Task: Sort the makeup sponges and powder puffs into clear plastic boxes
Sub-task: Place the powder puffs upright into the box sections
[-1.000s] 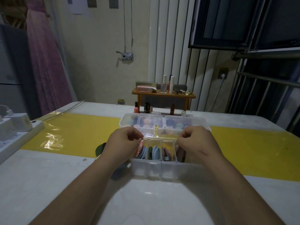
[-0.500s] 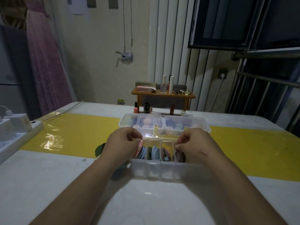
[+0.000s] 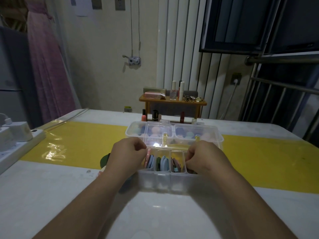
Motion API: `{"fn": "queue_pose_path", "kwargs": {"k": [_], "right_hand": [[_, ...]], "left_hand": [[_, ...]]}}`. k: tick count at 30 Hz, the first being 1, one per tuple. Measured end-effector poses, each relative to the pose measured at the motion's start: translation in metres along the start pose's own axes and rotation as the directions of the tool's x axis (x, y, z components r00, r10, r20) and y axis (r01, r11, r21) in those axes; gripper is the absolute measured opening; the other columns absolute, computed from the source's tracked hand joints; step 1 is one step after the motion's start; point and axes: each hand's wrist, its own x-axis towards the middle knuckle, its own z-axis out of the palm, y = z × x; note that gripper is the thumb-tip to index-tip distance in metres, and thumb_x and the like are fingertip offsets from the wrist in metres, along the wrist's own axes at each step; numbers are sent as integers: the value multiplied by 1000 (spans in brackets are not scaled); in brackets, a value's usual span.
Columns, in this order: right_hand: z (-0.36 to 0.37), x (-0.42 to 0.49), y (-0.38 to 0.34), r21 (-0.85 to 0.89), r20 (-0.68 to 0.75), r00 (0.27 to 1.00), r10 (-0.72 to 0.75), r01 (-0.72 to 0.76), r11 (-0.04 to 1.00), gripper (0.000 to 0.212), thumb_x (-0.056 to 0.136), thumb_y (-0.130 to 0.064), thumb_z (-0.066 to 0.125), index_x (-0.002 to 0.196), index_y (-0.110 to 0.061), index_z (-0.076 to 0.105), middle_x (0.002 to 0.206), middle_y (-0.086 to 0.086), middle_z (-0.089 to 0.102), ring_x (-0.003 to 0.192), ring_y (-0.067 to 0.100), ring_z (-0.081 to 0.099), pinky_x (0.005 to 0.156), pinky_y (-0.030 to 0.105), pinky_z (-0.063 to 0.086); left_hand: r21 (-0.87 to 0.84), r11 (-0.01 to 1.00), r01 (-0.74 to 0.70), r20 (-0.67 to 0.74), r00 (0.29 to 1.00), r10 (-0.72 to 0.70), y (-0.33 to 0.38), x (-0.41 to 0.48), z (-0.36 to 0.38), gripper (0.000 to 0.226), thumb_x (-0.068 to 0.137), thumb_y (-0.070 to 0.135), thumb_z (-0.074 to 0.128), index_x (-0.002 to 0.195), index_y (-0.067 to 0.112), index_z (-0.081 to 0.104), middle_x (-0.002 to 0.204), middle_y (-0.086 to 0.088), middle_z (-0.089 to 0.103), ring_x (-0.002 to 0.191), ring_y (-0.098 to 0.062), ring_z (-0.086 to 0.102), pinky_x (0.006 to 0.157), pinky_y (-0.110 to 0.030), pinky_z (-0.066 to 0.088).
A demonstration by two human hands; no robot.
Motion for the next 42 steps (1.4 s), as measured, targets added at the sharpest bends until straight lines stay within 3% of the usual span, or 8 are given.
{"fn": "queue_pose_path", "kwargs": {"k": [8,13,19,23,27,31,37,42], "right_hand": [[5,0,2,101,-148,988,-47,62,993,8,82,-27,70,76,-29,66,79,-10,67,76,10,61,71,30,55],[3,2,4,93,-147,988,-42,56,994,6,84,-30,69,79,-28,73,79,-10,69,77,10,62,71,29,54],[4,3,7,166,-222,975,-30,68,984,10,83,-28,63,76,-28,70,76,-11,68,77,12,63,74,38,57],[5,5,9,230,-277,960,-31,97,968,11,85,-31,63,77,-29,70,75,-13,68,76,11,62,76,38,56],[7,4,9,255,-285,957,-61,137,957,11,89,-32,62,82,-30,70,78,-13,68,77,10,61,76,37,56],[7,3,10,272,-289,952,-96,177,946,11,90,-30,61,85,-31,70,81,-13,67,79,8,60,74,37,56],[8,4,10,282,-297,949,-110,197,939,11,91,-29,61,89,-30,71,82,-13,67,78,7,60,73,37,56],[8,4,11,289,-294,949,-111,199,937,12,92,-29,60,89,-29,71,82,-12,67,77,7,60,71,34,55]], "left_hand": [[42,999,19,-10,1000,-19,-9,7,-5,13,85,13,64,87,21,74,81,10,67,79,-11,62,76,-36,56],[41,999,33,15,999,-34,-10,9,-6,13,85,15,63,86,25,72,82,13,66,80,-11,62,75,-37,57],[-24,999,45,66,997,-43,-17,11,-10,16,86,19,67,83,33,73,87,11,70,79,-3,62,65,-22,47],[-98,995,29,21,999,-27,-20,14,-16,15,89,18,67,93,29,76,90,13,71,85,-8,64,77,-32,55],[-178,982,71,-27,997,-76,-28,18,-24,30,91,3,59,85,29,73,93,8,70,86,-15,65,59,-22,55],[-54,993,107,-8,994,-108,-38,25,-30,37,90,2,55,81,34,70,89,8,71,77,-20,69,78,-39,58],[158,971,178,-26,984,-176,-44,27,-34,31,84,6,55,81,35,67,69,16,67,81,-14,64,79,-33,53],[282,945,167,48,981,-188,-42,23,-35,14,79,26,65,78,40,63,91,9,68,90,-21,63,86,-38,53]]}}
